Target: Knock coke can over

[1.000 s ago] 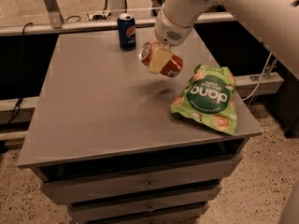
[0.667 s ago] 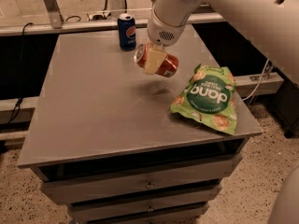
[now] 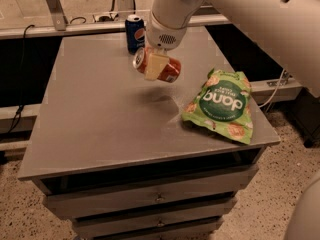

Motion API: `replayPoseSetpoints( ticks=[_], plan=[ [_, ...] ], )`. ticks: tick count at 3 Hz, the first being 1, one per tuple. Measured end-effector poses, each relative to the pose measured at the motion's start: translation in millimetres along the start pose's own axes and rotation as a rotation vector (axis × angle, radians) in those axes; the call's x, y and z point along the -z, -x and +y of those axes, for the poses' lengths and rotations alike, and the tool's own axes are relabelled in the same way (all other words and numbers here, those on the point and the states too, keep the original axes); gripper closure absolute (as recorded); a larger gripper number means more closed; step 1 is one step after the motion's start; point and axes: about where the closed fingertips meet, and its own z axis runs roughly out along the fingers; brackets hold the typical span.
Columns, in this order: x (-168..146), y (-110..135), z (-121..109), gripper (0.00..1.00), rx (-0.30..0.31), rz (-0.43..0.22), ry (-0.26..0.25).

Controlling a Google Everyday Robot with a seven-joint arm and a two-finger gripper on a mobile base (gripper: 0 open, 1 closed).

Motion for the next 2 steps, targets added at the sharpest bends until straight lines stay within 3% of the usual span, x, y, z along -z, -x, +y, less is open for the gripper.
replayPoseSetpoints(
  ticks=[1,2],
  plan=[
    [6,11,2,0.00,0.023,-0.023,0.000],
    [17,22,6,0.00,0.039,-0.068,-0.005]
  ],
)
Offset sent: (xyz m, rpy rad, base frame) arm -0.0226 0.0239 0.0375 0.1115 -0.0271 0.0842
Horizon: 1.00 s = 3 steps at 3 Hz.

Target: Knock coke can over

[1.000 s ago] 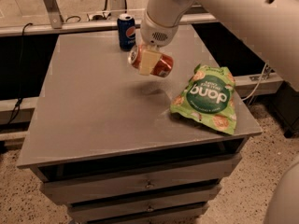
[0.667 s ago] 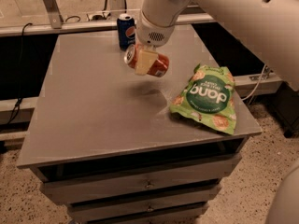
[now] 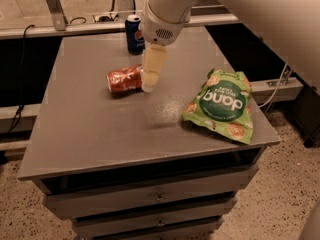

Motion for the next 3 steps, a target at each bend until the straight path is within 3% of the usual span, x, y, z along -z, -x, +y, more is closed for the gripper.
replayPoseSetpoints(
  ticks=[1,2,3],
  plan=[
    [21,-2,3,0.00,-0.018,-0.071,-0.012],
    [37,-23,9,0.00,-0.064,-0.166,-0.019],
    [72,-89,22,0.00,-0.205,-0.279,-0.065]
  ],
)
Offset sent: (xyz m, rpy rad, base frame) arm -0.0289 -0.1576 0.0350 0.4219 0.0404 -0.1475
